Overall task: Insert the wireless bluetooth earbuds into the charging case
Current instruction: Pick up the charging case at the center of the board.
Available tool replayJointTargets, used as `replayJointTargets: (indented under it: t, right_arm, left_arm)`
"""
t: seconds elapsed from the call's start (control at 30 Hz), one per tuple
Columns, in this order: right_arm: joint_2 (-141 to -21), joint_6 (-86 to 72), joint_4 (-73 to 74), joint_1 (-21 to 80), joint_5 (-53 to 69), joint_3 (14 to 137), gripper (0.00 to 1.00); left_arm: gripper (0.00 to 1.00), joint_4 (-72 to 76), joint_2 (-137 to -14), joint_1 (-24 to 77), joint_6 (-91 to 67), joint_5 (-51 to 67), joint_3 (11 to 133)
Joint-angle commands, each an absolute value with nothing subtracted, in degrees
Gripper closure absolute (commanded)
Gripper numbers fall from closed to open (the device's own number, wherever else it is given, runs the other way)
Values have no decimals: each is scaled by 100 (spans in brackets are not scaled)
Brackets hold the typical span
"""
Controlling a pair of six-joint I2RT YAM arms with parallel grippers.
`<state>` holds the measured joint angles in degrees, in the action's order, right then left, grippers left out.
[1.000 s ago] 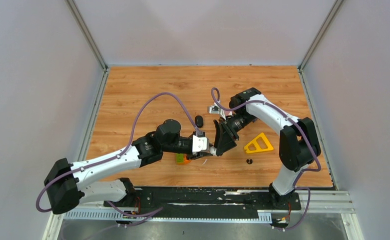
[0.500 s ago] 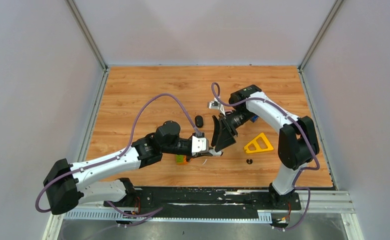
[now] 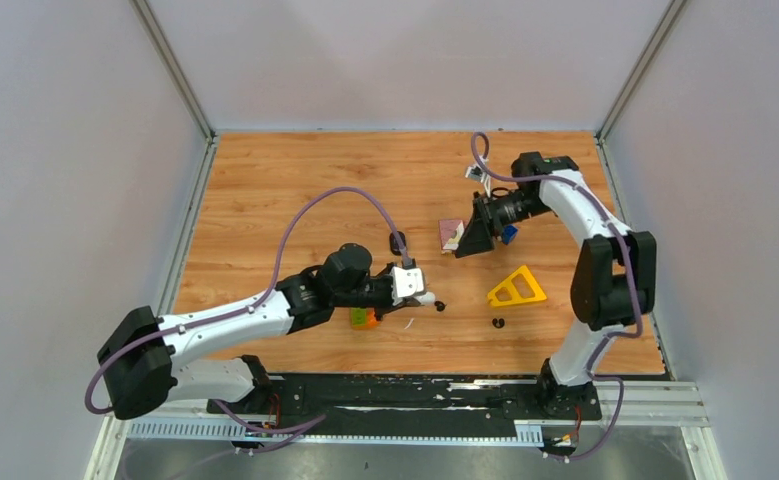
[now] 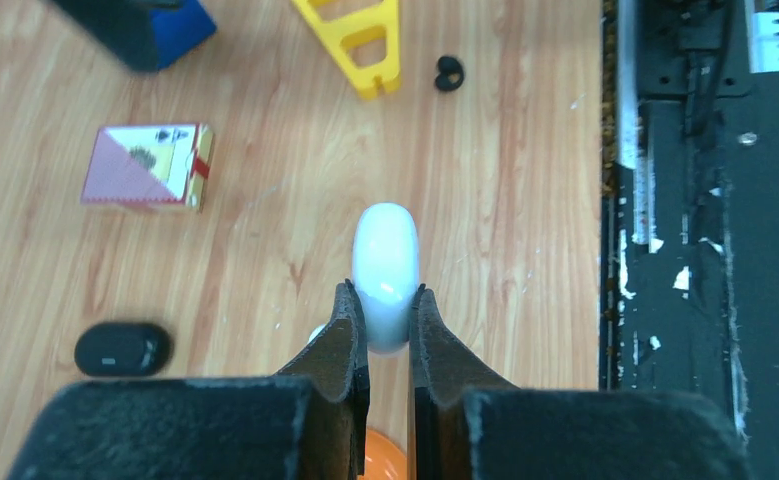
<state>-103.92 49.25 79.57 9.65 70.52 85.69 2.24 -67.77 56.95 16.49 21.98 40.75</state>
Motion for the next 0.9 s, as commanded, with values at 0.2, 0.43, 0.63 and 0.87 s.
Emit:
replayJointTargets:
  t: [0.2, 0.43, 0.63, 0.87]
  right_arm:
    - [-7057, 4332, 4307, 965, 6369, 6154, 29]
    - [-6389, 4832, 4733, 1613, 6054, 5715, 35]
    - [-6831, 4554, 4759, 1977, 5967, 5754, 41]
    - [-7089, 4396, 4788, 2251, 6050, 5939, 43]
  left_arm:
    - [100, 661, -6922, 5387, 696, 2642, 4240]
    - [100, 1647, -6981, 4870, 26, 3868, 4106]
    - [99, 1843, -7039, 4869, 26, 4180, 4056]
    - [99, 1837, -7041, 4869, 27, 4165, 4067]
